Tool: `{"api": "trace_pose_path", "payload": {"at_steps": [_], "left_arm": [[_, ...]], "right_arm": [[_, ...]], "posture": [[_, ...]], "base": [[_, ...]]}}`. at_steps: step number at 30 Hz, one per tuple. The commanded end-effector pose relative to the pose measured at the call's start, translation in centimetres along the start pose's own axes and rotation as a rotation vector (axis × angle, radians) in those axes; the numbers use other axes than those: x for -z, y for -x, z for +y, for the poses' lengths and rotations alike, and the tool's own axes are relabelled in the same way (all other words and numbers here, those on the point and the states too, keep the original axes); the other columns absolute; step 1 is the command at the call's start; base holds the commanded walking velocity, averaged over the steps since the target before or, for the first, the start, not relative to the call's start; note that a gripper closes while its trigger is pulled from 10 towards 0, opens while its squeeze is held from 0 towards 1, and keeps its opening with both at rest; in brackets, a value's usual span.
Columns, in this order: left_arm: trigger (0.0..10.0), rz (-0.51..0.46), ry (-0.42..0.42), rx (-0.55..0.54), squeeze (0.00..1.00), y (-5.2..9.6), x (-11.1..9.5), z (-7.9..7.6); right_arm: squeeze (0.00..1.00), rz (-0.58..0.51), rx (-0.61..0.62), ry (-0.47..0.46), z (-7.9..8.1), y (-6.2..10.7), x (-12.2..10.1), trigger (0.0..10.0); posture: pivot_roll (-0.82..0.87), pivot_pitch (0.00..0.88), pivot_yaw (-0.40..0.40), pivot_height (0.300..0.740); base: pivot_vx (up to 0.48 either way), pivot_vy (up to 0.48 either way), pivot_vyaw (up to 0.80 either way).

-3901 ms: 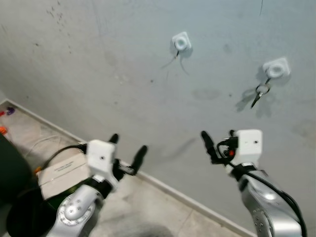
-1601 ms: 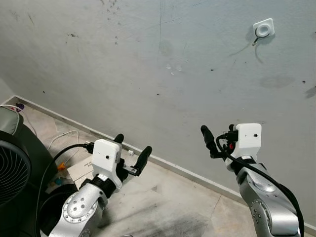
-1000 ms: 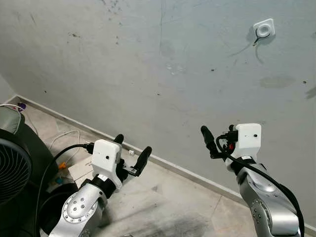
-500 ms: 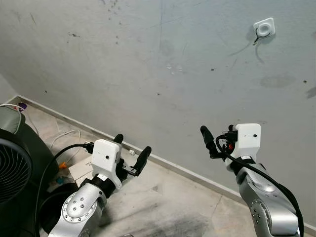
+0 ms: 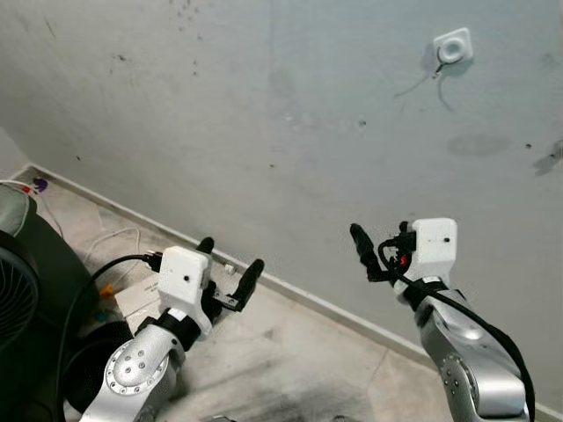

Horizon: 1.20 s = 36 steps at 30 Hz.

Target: Hang keys on a hook

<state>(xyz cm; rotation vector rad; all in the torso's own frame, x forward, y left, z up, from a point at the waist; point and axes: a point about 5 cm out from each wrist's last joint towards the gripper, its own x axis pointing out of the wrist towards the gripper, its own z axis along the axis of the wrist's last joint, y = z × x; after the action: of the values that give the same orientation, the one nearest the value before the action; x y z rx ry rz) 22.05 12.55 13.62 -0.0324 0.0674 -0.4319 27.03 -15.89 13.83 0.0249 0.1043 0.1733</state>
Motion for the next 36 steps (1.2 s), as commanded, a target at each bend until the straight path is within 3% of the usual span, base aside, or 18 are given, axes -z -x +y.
{"api": "trace_pose_path", "payload": {"at_steps": [1,7,25,36], "left_arm": [[10.0,0.014,0.000,0.011,0.00,0.06,0.24,-0.28],[10.0,0.016,0.003,0.010,0.00,0.09,0.31,-0.28],[10.0,0.027,0.026,0.000,0.00,0.00,0.56,-0.29],[10.0,0.021,0.041,-0.005,0.00,-0.07,0.54,-0.21]], "right_arm": [[0.00,-0.003,0.013,-0.004,-0.40,0.19,-0.11,10.0],[0.00,0.001,0.011,-0.003,-0.40,0.20,-0.06,10.0],[0.00,0.010,0.013,-0.004,-0.51,0.42,0.13,10.0],[0.00,0.014,0.019,-0.001,-0.62,0.49,0.21,10.0]], "posture": [[0.01,0.110,-0.004,0.740],[0.01,0.113,-0.006,0.740],[0.00,0.111,-0.006,0.740],[0.00,0.109,-0.007,0.740]], "base": [[-0.244,-0.262,0.00],[-0.241,-0.262,0.00],[0.000,0.000,0.00],[-0.258,0.000,0.00]]}}
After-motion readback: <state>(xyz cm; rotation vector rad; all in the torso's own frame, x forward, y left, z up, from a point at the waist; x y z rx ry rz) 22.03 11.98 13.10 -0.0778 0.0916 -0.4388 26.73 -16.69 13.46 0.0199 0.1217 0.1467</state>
